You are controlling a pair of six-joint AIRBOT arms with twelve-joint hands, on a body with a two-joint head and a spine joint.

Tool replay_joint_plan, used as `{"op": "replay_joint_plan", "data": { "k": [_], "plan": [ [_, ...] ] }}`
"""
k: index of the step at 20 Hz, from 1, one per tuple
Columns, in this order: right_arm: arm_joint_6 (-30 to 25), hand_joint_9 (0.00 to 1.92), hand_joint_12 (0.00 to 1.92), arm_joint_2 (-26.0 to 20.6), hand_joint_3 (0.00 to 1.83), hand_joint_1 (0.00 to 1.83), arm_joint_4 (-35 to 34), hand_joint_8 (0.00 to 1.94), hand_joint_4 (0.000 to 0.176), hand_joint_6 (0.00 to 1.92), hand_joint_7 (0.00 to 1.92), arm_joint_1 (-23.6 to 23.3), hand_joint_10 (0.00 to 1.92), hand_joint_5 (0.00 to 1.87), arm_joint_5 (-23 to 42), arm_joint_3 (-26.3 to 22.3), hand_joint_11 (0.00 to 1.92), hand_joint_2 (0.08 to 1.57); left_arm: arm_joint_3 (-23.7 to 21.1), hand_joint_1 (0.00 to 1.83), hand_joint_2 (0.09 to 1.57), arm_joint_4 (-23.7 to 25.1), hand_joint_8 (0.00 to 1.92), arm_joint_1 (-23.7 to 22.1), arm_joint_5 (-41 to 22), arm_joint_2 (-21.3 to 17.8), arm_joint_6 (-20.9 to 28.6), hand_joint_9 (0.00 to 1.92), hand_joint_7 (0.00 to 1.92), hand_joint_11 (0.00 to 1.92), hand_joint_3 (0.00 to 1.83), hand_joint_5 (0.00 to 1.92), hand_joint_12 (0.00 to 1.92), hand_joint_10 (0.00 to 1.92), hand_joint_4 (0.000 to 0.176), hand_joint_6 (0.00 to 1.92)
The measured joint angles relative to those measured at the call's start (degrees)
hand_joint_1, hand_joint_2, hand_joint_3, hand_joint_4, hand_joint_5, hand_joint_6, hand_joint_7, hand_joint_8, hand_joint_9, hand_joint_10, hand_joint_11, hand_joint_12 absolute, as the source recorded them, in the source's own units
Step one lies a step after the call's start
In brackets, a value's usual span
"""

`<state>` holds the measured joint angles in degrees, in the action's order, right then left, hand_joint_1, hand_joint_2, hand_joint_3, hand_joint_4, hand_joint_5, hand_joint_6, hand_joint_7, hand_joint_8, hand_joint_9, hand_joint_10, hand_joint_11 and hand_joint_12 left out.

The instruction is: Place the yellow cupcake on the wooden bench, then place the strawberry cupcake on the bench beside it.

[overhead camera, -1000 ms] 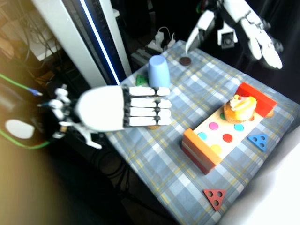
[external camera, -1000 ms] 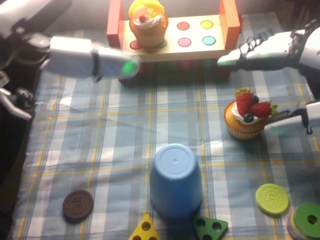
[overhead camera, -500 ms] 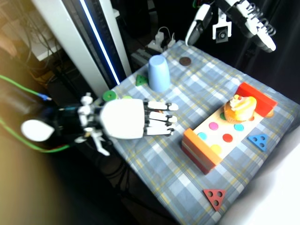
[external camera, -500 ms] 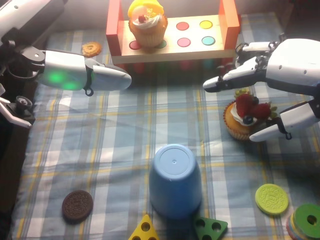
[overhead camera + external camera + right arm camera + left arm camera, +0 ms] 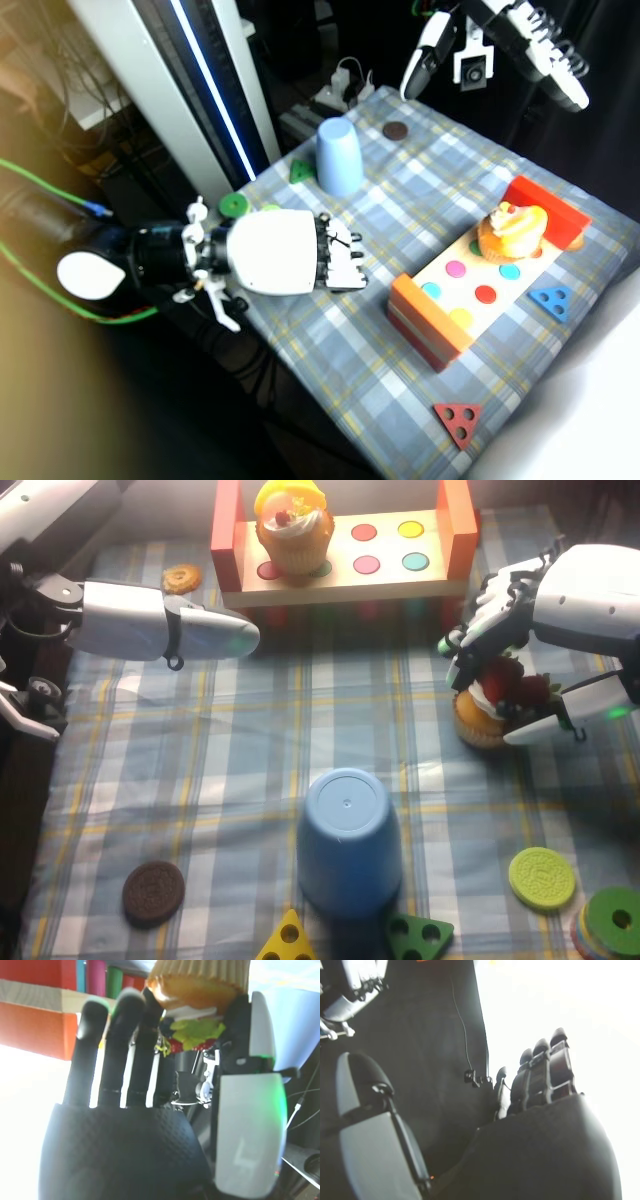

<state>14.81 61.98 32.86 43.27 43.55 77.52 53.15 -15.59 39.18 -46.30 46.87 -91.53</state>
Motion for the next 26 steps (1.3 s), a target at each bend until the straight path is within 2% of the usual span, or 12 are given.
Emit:
{"op": "replay_joint_plan", "data": {
  "k": [2, 6, 8, 10, 13, 14, 16, 19, 20, 21, 24, 26],
  "plan": [
    [0.0, 0.69, 1.08, -1.0, 0.0, 1.23, 0.2, 1.18, 0.0, 0.87, 0.99, -2.0, 1.1, 0.97, 2.1, -0.8, 0.18, 1.12, 0.0, 0.88, 0.73, 0.0, 0.0, 0.3, -0.5, 0.0, 0.5, 0.0, 0.0, 0.0, 0.01, 0.0, 0.0, 0.0, 0.176, 0.0],
    [0.0, 0.61, 1.48, -2.8, 0.0, 1.21, -1.9, 1.37, 0.0, 0.86, 0.84, -8.0, 1.19, 0.98, 10.2, -1.0, 0.23, 1.16, 0.0, 0.91, 0.73, -0.1, 0.0, 0.7, -1.0, -0.3, 1.1, 0.0, 0.0, 0.0, 0.0, 0.0, 0.0, 0.0, 0.176, 0.0],
    [0.2, 0.8, 0.95, -2.0, 0.0, 1.22, -1.7, 0.9, 0.022, 0.97, 1.0, -12.2, 0.42, 1.02, 11.7, 0.7, 0.22, 1.1, 0.0, 0.93, 0.71, -0.7, 0.0, 0.7, -1.1, -0.3, 1.2, 0.0, 0.0, 0.0, 0.0, 0.0, 0.0, 0.0, 0.176, 0.0],
    [0.3, 0.81, 1.8, -0.2, 0.0, 1.2, -1.7, 1.4, 0.0, 0.64, 0.89, -15.5, 1.46, 1.16, 10.9, 3.0, 0.52, 1.05, 0.0, 0.96, 0.69, -0.3, 0.0, 0.7, -1.1, -0.3, 1.3, 0.0, 0.0, 0.0, 0.0, 0.0, 0.0, 0.0, 0.176, 0.0],
    [0.4, 0.93, 1.5, 3.7, 0.0, 1.25, 0.9, 0.83, 0.0, 0.68, 1.14, -20.6, 0.92, 1.11, 4.7, 7.2, 0.52, 1.05, 0.0, 1.04, 0.7, -0.4, 0.0, 0.7, -1.0, -0.3, 1.3, 0.0, 0.0, 0.0, 0.0, 0.0, 0.0, 0.0, 0.176, 0.0],
    [0.4, 0.94, 1.31, 5.1, 0.0, 1.25, 1.3, 0.6, 0.02, 0.81, 1.21, -21.8, 0.64, 1.09, 2.3, 8.5, 0.18, 1.04, 0.0, 1.05, 0.71, -0.4, 0.0, 0.8, -1.0, -0.3, 1.3, 0.0, 0.0, 0.0, 0.0, 0.0, 0.0, 0.0, 0.176, 0.0],
    [0.3, 1.05, 1.37, 7.5, 0.0, 1.26, 2.2, 0.52, 0.033, 0.76, 1.24, -22.8, 0.41, 1.14, -1.0, 10.7, 0.39, 1.03, 0.1, 1.03, 0.7, -0.5, 0.0, 0.7, -0.9, -0.2, 1.4, 0.0, 0.0, 0.0, 0.0, 0.0, 0.0, 0.0, 0.176, 0.0],
    [0.3, 1.07, 0.42, 10.7, 0.0, 1.29, 5.5, 0.14, 0.0, 0.84, 1.48, -23.5, 0.13, 1.05, -7.6, 12.9, 0.0, 1.01, 0.4, 0.97, 0.7, -0.1, 0.0, 0.3, -0.1, 0.2, 1.4, 0.0, 0.0, 0.0, 0.0, 0.0, 0.0, 0.0, 0.176, 0.0],
    [0.3, 1.03, 1.08, 11.6, 0.0, 1.38, 6.5, 0.05, 0.0, 0.87, 1.52, -23.7, 0.77, 1.03, -9.1, 13.6, 0.34, 1.02, 0.4, 0.94, 0.71, 0.1, 0.0, 0.3, 0.0, 0.2, 1.4, 0.0, 0.0, 0.0, 0.0, 0.0, 0.0, 0.0, 0.176, 0.0],
    [0.3, 1.11, 1.32, 12.8, 0.0, 1.31, 7.1, 0.03, 0.0, 0.73, 1.54, -23.9, 0.67, 1.11, -11.1, 14.5, 0.47, 1.0, 0.4, 0.92, 0.71, 0.2, 0.0, 0.3, 0.1, 0.2, 1.4, 0.0, 0.0, 0.0, 0.0, 0.0, 0.0, 0.0, 0.176, 0.0],
    [0.3, 1.19, 1.49, 14.5, 0.0, 1.3, 8.4, 0.38, 0.0, 0.11, 1.41, -23.8, 0.8, 1.4, -15.2, 16.0, 0.86, 0.97, 0.4, 0.92, 0.69, 0.0, 0.0, 0.3, 0.2, 0.2, 1.4, 0.0, 0.0, 0.0, 0.0, 0.0, 0.0, 0.0, 0.176, 0.0],
    [0.3, 1.13, 1.46, 15.4, 0.01, 1.3, 8.4, 0.38, 0.0, 0.19, 1.41, -23.8, 0.82, 1.36, -17.0, 17.0, 0.81, 0.97, 0.4, 0.96, 0.7, 0.1, 0.0, 0.2, 0.4, 0.2, 1.4, 0.0, 0.0, 0.0, 0.0, 0.0, 0.0, 0.0, 0.176, 0.0]
  ]
}}
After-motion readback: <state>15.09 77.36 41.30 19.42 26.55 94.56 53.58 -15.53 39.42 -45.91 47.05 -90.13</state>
